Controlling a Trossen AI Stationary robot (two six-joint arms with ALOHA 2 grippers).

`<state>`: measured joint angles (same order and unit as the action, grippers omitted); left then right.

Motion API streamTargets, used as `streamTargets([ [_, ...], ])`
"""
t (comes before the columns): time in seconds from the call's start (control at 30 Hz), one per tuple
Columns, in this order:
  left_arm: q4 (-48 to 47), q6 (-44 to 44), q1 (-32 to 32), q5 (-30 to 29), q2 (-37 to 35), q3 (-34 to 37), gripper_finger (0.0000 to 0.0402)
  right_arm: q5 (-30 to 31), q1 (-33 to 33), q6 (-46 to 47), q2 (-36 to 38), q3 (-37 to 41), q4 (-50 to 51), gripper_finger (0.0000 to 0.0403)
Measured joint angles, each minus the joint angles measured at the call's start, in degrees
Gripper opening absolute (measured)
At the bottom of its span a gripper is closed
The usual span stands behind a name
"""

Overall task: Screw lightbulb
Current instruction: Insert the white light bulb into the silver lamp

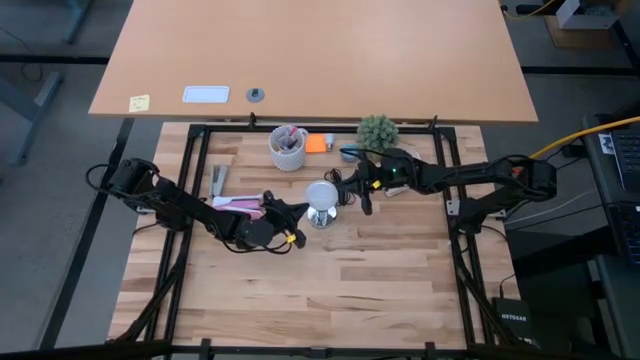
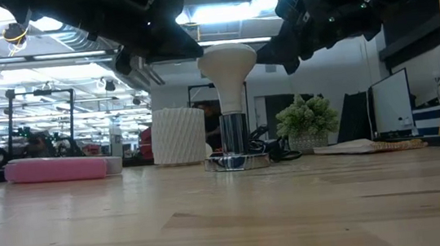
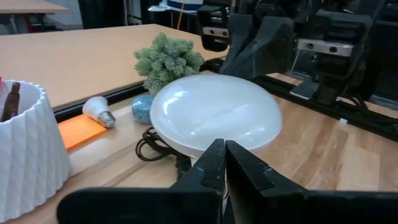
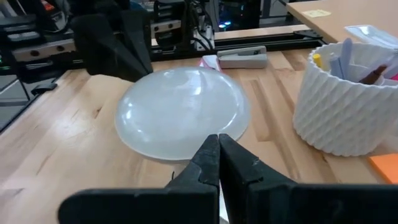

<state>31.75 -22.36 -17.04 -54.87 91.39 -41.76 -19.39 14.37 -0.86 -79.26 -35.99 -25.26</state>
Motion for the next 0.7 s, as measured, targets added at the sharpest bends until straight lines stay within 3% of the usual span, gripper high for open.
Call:
streamTargets([
  [0.2, -0.27, 0.01, 0.0, -2.12, 0.0, 0.04, 0.0005, -2.93, 0.0, 0.81, 0.0, 0.05, 0.2, 0.0003],
  [0.5, 0.27, -0.87, 0.54, -5.51, 0.04, 0.04, 0.0005, -12.3, -0.42, 0.83, -0.26, 0.15, 0.31, 0.0003],
  [0.7, 0.26, -1.89, 1.25, -5.57, 0.04, 0.04, 0.0005, -12.14, -0.28, 0.83, -0.26, 0.15, -0.27, 0.0003],
])
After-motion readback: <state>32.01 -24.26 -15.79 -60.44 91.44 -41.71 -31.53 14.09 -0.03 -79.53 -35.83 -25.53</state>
